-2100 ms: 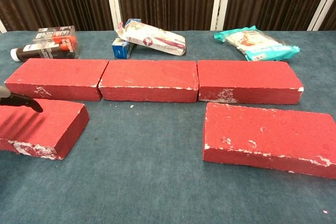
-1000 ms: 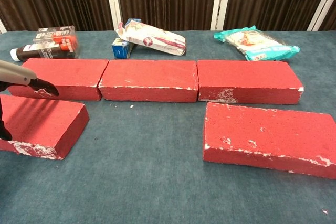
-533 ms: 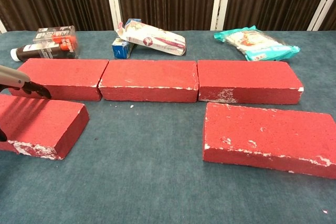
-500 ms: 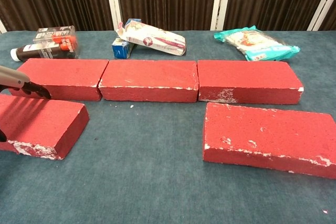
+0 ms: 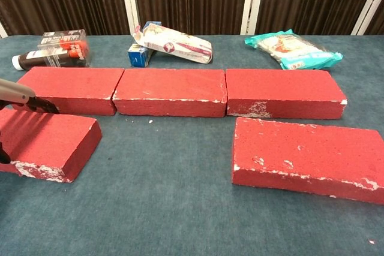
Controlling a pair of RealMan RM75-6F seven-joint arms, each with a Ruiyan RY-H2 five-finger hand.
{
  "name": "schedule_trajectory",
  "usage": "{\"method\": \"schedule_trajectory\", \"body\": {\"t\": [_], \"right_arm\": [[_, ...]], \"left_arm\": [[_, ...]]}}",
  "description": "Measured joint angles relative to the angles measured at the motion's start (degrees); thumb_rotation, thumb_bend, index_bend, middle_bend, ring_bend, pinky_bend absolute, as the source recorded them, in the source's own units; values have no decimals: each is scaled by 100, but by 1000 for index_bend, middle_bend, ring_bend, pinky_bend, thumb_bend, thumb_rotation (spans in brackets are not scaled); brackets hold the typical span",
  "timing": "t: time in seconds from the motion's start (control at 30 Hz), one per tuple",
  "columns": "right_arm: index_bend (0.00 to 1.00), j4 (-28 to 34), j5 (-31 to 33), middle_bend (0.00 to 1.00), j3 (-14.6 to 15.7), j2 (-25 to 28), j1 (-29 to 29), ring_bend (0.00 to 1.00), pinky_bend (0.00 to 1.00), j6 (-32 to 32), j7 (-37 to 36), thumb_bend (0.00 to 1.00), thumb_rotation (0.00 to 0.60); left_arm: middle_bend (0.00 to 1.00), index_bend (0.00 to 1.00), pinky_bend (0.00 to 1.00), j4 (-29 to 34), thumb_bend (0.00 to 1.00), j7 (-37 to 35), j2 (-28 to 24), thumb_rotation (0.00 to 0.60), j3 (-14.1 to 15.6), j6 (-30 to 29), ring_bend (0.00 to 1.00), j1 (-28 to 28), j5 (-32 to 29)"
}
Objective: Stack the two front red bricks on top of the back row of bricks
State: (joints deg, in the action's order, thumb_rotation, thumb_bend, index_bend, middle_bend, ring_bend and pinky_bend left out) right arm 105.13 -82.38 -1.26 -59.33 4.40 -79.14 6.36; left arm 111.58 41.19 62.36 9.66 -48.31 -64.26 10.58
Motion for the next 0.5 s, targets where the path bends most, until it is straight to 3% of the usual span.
{"method": "schedule_trajectory", "body": {"t": [0.5], "right_arm": [[168, 16, -1, 18, 21, 8, 11, 0, 0, 32, 27, 648, 600]], "left_arm": [[0, 0, 66, -23, 0, -69, 53, 600, 132, -231, 0, 16, 134]]}}
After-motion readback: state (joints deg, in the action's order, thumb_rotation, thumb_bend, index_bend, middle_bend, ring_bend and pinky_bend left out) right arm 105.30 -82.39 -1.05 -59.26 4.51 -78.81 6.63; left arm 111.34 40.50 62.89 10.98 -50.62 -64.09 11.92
